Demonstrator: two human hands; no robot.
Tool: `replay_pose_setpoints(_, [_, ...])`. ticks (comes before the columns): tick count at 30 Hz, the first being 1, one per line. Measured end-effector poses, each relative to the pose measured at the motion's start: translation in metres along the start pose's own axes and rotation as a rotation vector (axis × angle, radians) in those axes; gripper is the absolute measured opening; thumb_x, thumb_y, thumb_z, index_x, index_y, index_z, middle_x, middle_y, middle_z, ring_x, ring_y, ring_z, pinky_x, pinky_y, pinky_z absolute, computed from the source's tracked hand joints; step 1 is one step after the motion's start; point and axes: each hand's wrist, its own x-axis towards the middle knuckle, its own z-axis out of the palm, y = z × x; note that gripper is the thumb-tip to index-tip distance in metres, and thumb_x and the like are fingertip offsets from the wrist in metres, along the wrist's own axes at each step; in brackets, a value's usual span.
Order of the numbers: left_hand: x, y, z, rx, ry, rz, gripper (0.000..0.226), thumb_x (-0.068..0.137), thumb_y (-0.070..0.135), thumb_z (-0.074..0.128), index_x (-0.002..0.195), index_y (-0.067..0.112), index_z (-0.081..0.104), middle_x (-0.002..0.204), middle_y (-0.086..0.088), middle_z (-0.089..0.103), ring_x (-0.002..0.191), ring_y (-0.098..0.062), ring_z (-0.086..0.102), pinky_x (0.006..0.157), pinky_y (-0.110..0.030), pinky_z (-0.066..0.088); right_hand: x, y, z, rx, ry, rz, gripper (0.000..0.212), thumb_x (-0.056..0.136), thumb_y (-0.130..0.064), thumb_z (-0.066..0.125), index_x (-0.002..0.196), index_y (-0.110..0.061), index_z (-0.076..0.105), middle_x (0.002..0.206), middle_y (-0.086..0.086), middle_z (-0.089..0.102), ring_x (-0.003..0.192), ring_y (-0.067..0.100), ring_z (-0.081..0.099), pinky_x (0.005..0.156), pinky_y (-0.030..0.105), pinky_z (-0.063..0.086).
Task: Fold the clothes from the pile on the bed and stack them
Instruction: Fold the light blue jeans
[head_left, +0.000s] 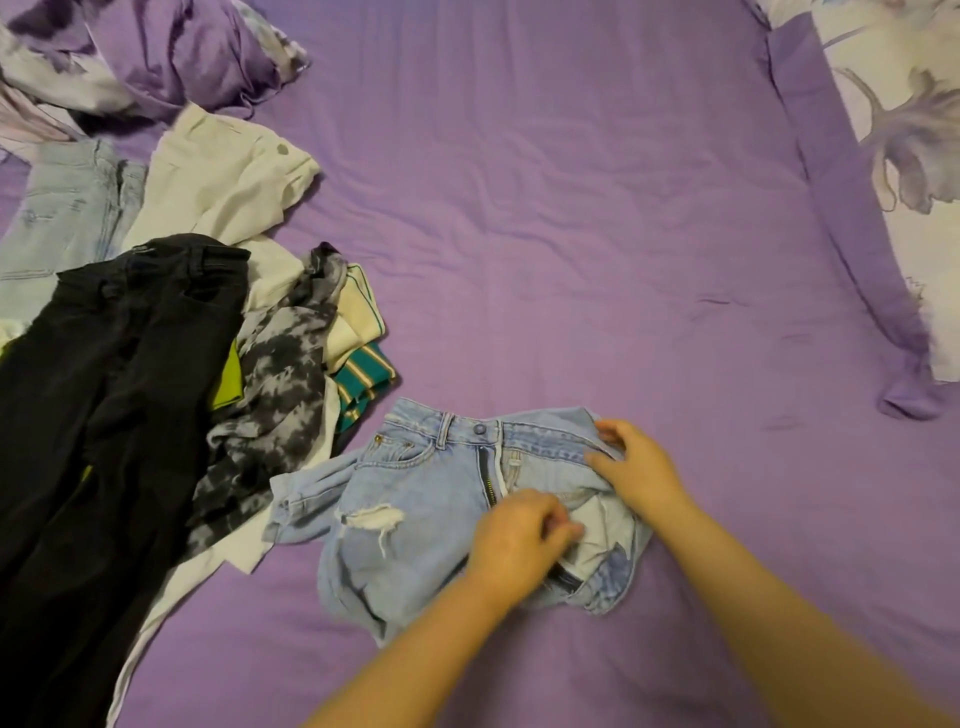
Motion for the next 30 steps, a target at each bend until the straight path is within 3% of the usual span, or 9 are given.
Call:
replay_pose_setpoints(6, [-0.004, 0.035, 0.055, -0.05, 0.083, -0.083, 0.04, 0.078, 0.054, 0.066, 0.096, 0.021, 0.052, 0.095, 0.004, 0.053, 0.092, -0.017, 0.051, 0.072, -0.029, 0.039, -0.008, 0.014, -0.012, -0.038, 0.077, -0.021, 0.005, 0.086, -0.014, 0.067, 0.088, -0.015, 0.072, 0.082, 0.002, 0.068, 0.08, 0.019, 0.063, 0.065, 0.02, 0.042])
replay_pose_setpoints(9, [-0.001, 0.05, 0.066, -0.008, 0.159, -0.17, 0.054, 0.073, 0.058, 0.068, 0.104, 0.018, 0.049, 0.105, 0.001, 0.053, 0.097, -0.019, 0.05, 0.079, -0.033, 0.039, -0.006, 0.008, -0.02, 0.108, 0.054, 0.006, 0.015, 0.085, -0.014, 0.068, 0.075, -0.025, 0.067, 0.072, -0.004, 0.066, 0.069, 0.012, 0.058, 0.062, 0.02, 0.044])
replay_pose_setpoints(14, [-0.01, 0.047, 0.061, 0.095, 0.31, -0.153, 0.024, 0.084, 0.033, 0.06, 0.1, 0.016, 0.064, 0.1, -0.006, 0.066, 0.097, -0.029, 0.057, 0.081, -0.04, 0.041, -0.008, 0.007, -0.028, 0.154, -0.006, -0.02, 0.005, 0.085, -0.015, 0.069, 0.088, -0.016, 0.073, 0.082, -0.002, 0.069, 0.079, 0.012, 0.061, 0.078, 0.028, 0.048])
replay_pose_setpoints(18, [-0.02, 0.036, 0.037, -0.257, 0.288, -0.18, 0.012, 0.088, 0.025, 0.063, 0.096, 0.021, 0.071, 0.088, 0.001, 0.071, 0.085, -0.02, 0.063, 0.075, -0.035, 0.047, -0.017, 0.004, -0.029, 0.303, -0.091, -0.103, 0.003, 0.09, -0.017, 0.064, 0.091, -0.019, 0.066, 0.089, -0.003, 0.067, 0.082, 0.009, 0.059, 0.069, 0.011, 0.046])
replay_pose_setpoints(21, [-0.016, 0.028, 0.015, -0.326, 0.326, -0.149, 0.007, 0.091, 0.026, 0.062, 0.092, 0.022, 0.068, 0.08, 0.003, 0.068, 0.076, -0.013, 0.061, 0.072, -0.034, 0.048, -0.026, -0.003, -0.026, 0.403, -0.28, -0.194, 0.02, 0.084, -0.028, 0.068, 0.101, -0.032, 0.06, 0.098, -0.022, 0.066, 0.089, -0.01, 0.062, 0.073, 0.003, 0.044])
replay_pose_setpoints(23, [-0.01, 0.022, -0.003, -0.268, 0.337, -0.116, 0.011, 0.094, 0.029, 0.057, 0.097, 0.023, 0.066, 0.085, 0.002, 0.068, 0.08, -0.015, 0.061, 0.073, -0.035, 0.047, -0.026, -0.005, -0.024, 0.355, -0.331, -0.283, 0.035, 0.08, -0.019, 0.073, 0.106, -0.035, 0.056, 0.1, -0.027, 0.066, 0.095, -0.013, 0.06, 0.08, 0.006, 0.045])
replay_pose_setpoints(26, [0.001, 0.02, -0.027, -0.069, 0.306, -0.073, 0.019, 0.095, 0.038, 0.053, 0.103, 0.024, 0.062, 0.085, 0.003, 0.066, 0.083, -0.019, 0.061, 0.065, -0.033, 0.041, -0.02, -0.008, -0.019, 0.243, -0.209, -0.305, 0.028, 0.084, -0.015, 0.072, 0.103, -0.031, 0.059, 0.096, -0.019, 0.068, 0.09, -0.003, 0.063, 0.083, 0.015, 0.049])
replay_pose_setpoints(28, [0.006, 0.02, -0.042, -0.015, 0.187, -0.109, 0.029, 0.089, 0.05, 0.058, 0.107, 0.026, 0.056, 0.073, 0.007, 0.057, 0.076, -0.018, 0.058, 0.057, -0.03, 0.035, -0.016, -0.012, -0.016, 0.108, -0.063, -0.338, 0.013, 0.087, -0.024, 0.069, 0.095, -0.029, 0.061, 0.082, -0.019, 0.064, 0.077, -0.004, 0.059, 0.068, 0.011, 0.044])
replay_pose_setpoints(30, [0.01, 0.013, -0.059, -0.053, -0.018, -0.138, 0.035, 0.082, 0.048, 0.069, 0.104, 0.026, 0.054, 0.071, 0.011, 0.05, 0.07, -0.016, 0.051, 0.056, -0.027, 0.033, -0.012, -0.014, -0.014, 0.019, 0.082, -0.354, 0.008, 0.089, -0.028, 0.066, 0.089, -0.021, 0.062, 0.073, -0.014, 0.062, 0.067, 0.002, 0.056, 0.06, 0.017, 0.039])
